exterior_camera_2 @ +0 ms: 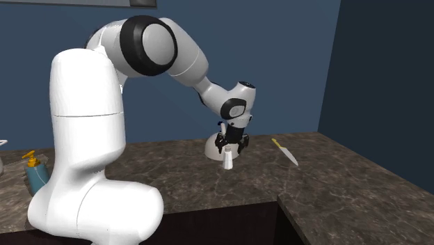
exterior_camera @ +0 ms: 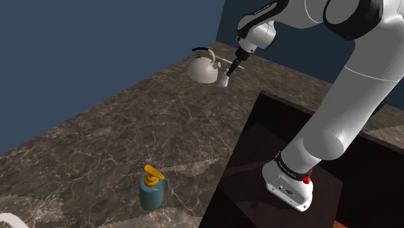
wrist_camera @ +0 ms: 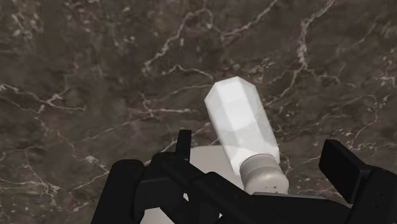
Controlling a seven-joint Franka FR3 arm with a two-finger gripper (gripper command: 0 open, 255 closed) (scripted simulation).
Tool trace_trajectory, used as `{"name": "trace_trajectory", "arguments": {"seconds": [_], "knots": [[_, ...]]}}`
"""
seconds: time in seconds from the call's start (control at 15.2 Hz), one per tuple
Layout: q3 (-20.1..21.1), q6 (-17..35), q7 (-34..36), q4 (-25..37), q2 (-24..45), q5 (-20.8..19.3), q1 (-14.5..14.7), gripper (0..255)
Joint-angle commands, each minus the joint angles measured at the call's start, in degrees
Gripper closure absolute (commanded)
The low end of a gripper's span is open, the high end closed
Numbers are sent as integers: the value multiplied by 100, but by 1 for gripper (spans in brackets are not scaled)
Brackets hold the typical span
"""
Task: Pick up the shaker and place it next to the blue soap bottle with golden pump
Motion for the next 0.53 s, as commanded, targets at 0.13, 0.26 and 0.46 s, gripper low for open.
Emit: {"name": "trace_trajectory", "arguments": {"seconds": [0.13, 0.26, 0.46], "knots": [[62, 197, -142, -51, 192, 202, -9, 0], [62, 197, -142, -51, 192, 202, -9, 0], [62, 197, -142, -51, 192, 202, -10, 0]]}}
